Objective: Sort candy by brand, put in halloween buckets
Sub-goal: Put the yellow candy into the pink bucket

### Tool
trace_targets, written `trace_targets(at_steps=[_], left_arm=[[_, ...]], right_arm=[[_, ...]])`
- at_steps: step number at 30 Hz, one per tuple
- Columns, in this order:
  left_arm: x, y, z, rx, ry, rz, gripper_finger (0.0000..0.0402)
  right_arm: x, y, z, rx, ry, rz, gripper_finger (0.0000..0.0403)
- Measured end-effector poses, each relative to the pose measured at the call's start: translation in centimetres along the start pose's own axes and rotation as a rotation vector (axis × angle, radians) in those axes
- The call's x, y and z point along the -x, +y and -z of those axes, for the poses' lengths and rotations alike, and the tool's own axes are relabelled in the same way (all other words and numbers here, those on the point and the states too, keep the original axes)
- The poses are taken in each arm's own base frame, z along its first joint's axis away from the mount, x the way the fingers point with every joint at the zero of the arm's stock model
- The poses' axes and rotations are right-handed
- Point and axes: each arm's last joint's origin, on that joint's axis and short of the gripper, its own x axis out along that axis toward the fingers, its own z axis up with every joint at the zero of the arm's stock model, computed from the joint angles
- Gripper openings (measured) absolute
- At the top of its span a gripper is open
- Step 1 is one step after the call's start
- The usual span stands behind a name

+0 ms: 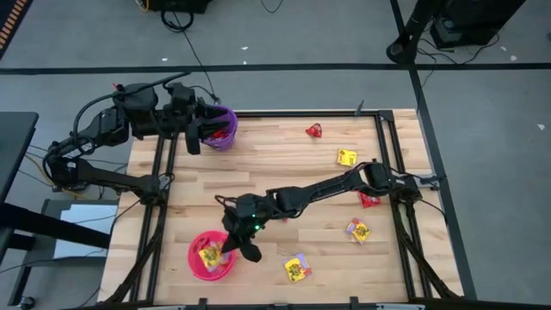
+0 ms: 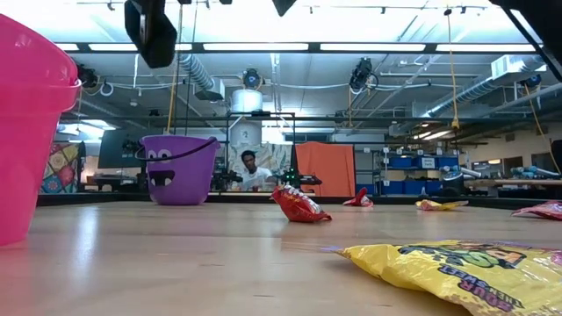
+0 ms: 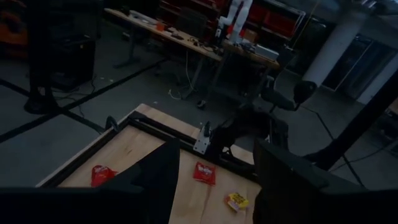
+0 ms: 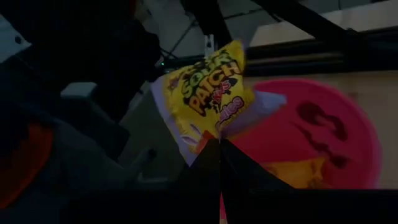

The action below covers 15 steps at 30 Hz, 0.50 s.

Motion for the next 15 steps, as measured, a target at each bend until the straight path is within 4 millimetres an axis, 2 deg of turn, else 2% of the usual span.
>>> trace_targets(at_steps=[8,15], left_arm=[[-0.33,0.04,0.07,0.014,0.006,-0.005,0.0211],[-0.58,0.07,0.16,0.011,0.012,-0.008,0.0211]], right_arm=[[-0.77,-0.66,-0.51,0.025,-0.005,-0.006,0.0017],[-0.74,-0.79,-0.50,0.068,-0.007,0.021,0.0074]])
